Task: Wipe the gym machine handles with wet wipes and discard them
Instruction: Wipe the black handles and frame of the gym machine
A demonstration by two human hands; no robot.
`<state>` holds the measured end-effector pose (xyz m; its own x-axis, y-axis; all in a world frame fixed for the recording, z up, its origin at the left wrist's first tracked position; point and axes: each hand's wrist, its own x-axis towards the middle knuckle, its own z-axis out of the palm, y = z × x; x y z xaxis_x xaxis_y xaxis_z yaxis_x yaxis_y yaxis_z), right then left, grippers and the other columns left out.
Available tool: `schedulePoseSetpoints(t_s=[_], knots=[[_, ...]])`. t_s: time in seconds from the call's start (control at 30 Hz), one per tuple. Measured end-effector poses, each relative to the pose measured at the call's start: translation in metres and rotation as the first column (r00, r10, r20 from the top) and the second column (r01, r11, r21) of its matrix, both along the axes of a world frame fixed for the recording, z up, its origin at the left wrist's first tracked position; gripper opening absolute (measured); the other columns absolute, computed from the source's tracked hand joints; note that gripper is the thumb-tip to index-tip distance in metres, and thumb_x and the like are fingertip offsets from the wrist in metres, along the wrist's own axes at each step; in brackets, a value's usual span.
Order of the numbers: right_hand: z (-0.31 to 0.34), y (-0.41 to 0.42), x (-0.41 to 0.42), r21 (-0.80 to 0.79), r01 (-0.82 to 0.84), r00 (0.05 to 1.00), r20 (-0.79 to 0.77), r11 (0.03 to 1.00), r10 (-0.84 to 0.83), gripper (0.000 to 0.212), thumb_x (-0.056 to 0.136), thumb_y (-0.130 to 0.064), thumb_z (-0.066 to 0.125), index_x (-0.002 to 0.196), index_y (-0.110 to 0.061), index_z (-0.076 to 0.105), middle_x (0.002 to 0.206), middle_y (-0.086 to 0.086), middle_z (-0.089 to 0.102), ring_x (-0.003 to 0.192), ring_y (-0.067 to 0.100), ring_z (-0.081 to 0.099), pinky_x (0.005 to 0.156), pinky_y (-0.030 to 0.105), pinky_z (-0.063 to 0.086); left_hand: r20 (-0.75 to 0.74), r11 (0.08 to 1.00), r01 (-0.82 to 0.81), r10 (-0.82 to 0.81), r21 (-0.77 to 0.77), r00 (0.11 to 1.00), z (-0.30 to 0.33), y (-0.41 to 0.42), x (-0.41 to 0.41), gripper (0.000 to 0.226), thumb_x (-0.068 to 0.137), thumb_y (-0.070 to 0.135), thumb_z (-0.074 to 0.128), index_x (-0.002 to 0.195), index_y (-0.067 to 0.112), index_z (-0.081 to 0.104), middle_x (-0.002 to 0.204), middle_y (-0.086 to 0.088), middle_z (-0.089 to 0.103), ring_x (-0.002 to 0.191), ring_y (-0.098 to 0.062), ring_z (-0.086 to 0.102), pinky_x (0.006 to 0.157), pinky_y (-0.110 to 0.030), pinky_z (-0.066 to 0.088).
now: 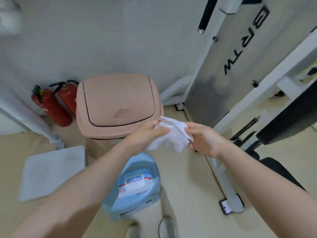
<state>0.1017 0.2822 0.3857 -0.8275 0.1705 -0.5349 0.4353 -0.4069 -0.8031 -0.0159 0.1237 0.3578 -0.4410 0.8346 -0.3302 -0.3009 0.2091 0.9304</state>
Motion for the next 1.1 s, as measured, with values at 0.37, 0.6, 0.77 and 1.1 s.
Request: schedulePoseSetpoints(t_s=[0.37,0.6,0.77,1.1], knots=[[0.062,0.103,0.037,0.055,0.553,0.811,0.192,0.831,-0.552,0.019,0.089,-0.007,0.039,0.083,-0.009,0.057,0.079,0.006,0.062,0.075,0.022,0.059,0.069,0.032,0.050,-0.424,0.957,0.224,-0.283,-0.185,0.860,0.115,0.120,0.024,0.009,0.080,0.014,0.056,0.079,0.010,0.064,0.073,0.001,0.060,0.066,-0.012,0.055,0.063,-0.023,0.042],[0.100,0.178,0.023,0.649,-0.011,0.986,-0.118,0.761,0.115,0.039,0.086,-0.039,0.061,0.120,-0.022,0.054,0.117,-0.010,0.061,0.110,0.003,0.056,0.089,0.018,0.043,-0.561,0.935,0.120,-0.299,-0.333,0.772,0.143,0.214,0.018,0.020,0.072,0.025,0.060,0.077,0.006,0.062,0.072,-0.004,0.052,0.067,-0.018,0.045,0.063,-0.028,0.034],[0.107,0.222,-0.004,0.837,-0.052,0.959,-0.110,0.545,0.260,0.029,0.080,-0.020,0.064,0.108,-0.021,0.058,0.104,-0.007,0.062,0.095,0.007,0.057,0.077,0.020,0.045,-0.667,0.951,-0.045,-0.180,-0.306,0.723,0.154,0.261,0.015,0.012,0.077,0.023,0.069,0.079,0.014,0.063,0.073,0.003,0.059,0.069,-0.012,0.050,0.062,-0.024,0.036],[0.095,0.291,-0.050,0.003,-0.215,0.957,-0.199,0.977,0.211,0.039,0.075,-0.012,0.056,0.112,-0.003,0.054,0.105,0.019,0.055,0.085,0.031,0.060,0.066,0.037,0.051,-0.726,0.916,-0.111,-0.227,-0.386,0.649,0.143,0.265,-0.043,0.006,0.078,0.020,0.068,0.075,0.016,0.065,0.064,0.009,0.054,0.052,0.002,0.046,0.047,-0.009,0.032]])
